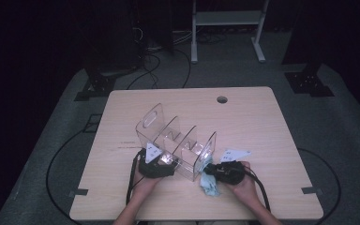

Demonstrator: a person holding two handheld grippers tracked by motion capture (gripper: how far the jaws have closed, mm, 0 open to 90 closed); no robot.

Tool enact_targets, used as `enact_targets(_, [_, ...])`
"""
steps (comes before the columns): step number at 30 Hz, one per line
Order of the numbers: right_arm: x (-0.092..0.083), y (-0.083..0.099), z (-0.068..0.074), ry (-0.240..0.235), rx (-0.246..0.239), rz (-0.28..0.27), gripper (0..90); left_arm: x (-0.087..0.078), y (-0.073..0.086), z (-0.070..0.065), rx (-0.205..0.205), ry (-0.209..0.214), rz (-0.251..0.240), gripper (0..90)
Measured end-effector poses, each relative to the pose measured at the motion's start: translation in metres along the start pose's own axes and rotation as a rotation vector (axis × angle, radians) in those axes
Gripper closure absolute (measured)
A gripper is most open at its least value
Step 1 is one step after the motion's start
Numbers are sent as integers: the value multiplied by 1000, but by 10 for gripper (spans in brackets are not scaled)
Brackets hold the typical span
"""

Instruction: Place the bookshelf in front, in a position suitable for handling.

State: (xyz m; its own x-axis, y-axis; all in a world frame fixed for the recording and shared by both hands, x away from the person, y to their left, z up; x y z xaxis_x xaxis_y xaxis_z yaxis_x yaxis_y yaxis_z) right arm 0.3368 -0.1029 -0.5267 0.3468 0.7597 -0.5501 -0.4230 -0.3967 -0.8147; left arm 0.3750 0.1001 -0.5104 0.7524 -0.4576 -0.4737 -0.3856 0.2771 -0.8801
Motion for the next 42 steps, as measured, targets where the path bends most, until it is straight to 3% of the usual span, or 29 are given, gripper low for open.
enact_targets(3, [5,4,27,-96,-40,18,785,0,1,0,-3,5,2,83])
enact_targets(5, [7,5,31,-104,-58,27,785,-1,1,1,-1,8,4,83])
enact_targets(7, [6,5,25,-97,-53,29,786,-1,1,1,0,9,5,84])
enact_targets(9, [5,5,13,-62,-45,26,785,-1,1,1,0,9,9,84])
enact_targets(15, [-6,2,-38,102,70,-8,784,-4,2,-2,12,23,15,84])
enact_targets(17, [-10,3,-49,123,105,-20,784,-6,2,-3,17,29,17,84])
enact_targets(19, [-11,4,-50,128,110,-20,783,-6,2,-3,17,28,16,83])
enact_targets(24, [-9,3,-33,51,62,-4,786,-8,3,-4,14,25,17,83])
enact_targets(26, [-10,3,-37,58,71,-5,787,-8,4,-4,14,27,20,84])
enact_targets(30, [-15,3,-55,126,128,-35,787,-9,4,-5,21,36,19,84])
enact_targets(32, [-16,5,-59,126,150,-39,788,-10,4,-6,25,35,19,83])
enact_targets(36, [-18,1,-54,126,140,-51,788,-10,4,-5,20,38,18,83])
enact_targets(40, [-32,-15,-50,124,116,-126,790,-9,4,-6,27,41,16,83])
enact_targets(42, [-36,-17,-51,131,118,-138,790,-9,4,-7,26,43,15,83])
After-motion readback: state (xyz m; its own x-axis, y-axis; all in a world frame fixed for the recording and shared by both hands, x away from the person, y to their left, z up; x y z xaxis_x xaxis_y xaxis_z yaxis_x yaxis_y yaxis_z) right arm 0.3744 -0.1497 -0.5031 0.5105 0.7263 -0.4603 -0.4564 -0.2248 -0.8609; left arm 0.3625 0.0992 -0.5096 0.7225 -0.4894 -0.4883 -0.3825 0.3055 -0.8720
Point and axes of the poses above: each handheld gripper's, and its own axes: x roughly forward along the jaws, y roughly out of its underside, z roughly to its left, the point moved 7 cm from there along x, roughly forward along the jaws, and after that the axes turned 3 degrees about -y, right-handed, at the moved point
